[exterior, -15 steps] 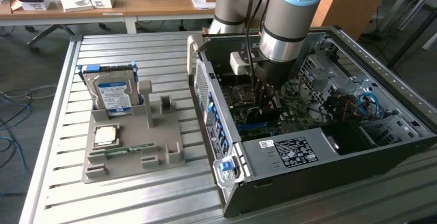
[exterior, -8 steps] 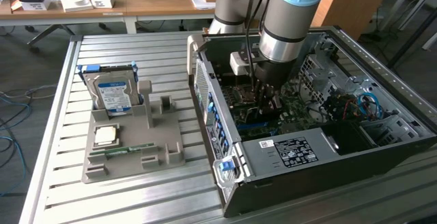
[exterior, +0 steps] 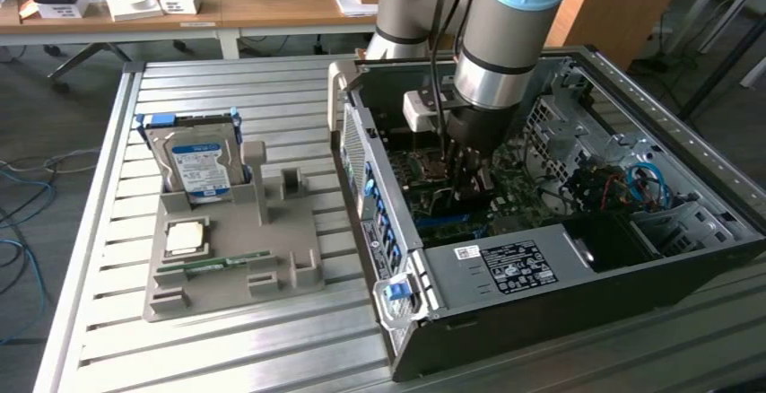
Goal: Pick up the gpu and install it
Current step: 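Insert the gpu into the slot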
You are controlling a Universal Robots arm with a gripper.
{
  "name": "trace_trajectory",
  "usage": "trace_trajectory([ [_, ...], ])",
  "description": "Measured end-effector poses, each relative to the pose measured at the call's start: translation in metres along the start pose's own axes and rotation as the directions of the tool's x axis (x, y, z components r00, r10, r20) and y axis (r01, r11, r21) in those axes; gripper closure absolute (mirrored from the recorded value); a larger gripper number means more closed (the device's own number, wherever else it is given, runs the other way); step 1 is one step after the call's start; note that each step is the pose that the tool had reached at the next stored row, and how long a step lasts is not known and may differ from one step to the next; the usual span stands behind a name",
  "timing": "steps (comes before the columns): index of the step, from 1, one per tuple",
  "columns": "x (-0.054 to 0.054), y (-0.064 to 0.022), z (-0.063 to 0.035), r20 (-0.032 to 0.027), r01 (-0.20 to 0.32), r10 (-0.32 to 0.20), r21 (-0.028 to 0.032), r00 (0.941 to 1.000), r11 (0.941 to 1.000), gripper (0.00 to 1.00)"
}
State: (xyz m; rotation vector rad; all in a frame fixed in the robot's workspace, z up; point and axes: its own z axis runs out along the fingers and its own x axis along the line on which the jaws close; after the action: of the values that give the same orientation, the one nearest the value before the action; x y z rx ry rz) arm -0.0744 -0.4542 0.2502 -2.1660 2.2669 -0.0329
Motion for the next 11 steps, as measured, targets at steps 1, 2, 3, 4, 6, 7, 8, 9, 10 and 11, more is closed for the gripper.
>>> trace_trajectory([
  [1,0.0000,0.0000,-0.0002,-0.0001,0.000,0.000,0.0000,1.0000,1.0000,0.74],
  [2,0.0000,0.0000,-0.0003,0.0002,0.000,0.000,-0.0001,1.0000,1.0000,0.74],
  [3,0.0000,0.0000,-0.0003,0.0011,0.000,0.000,-0.0002,1.0000,1.0000,0.74],
  [4,0.0001,0.0000,-0.0004,0.0045,0.000,0.000,-0.0004,1.0000,1.0000,0.74],
  [6,0.0001,0.0000,-0.0004,0.0207,0.000,0.000,-0.0013,0.9998,1.0000,0.74],
  [7,0.0000,0.0001,-0.0004,0.0261,0.000,0.000,-0.0014,0.9997,1.0000,0.74],
  [8,0.0005,0.0000,-0.0003,0.0263,0.000,0.001,-0.0014,0.9997,1.0000,0.74],
  [9,0.0005,-0.0001,-0.0004,0.0235,0.000,0.000,-0.0011,0.9997,1.0000,0.74],
  [10,0.0006,-0.0001,-0.0004,0.0184,0.000,0.000,-0.0009,0.9998,1.0000,0.74],
  [11,0.0006,-0.0001,-0.0003,0.0137,0.000,0.000,-0.0006,0.9999,1.0000,0.74],
])
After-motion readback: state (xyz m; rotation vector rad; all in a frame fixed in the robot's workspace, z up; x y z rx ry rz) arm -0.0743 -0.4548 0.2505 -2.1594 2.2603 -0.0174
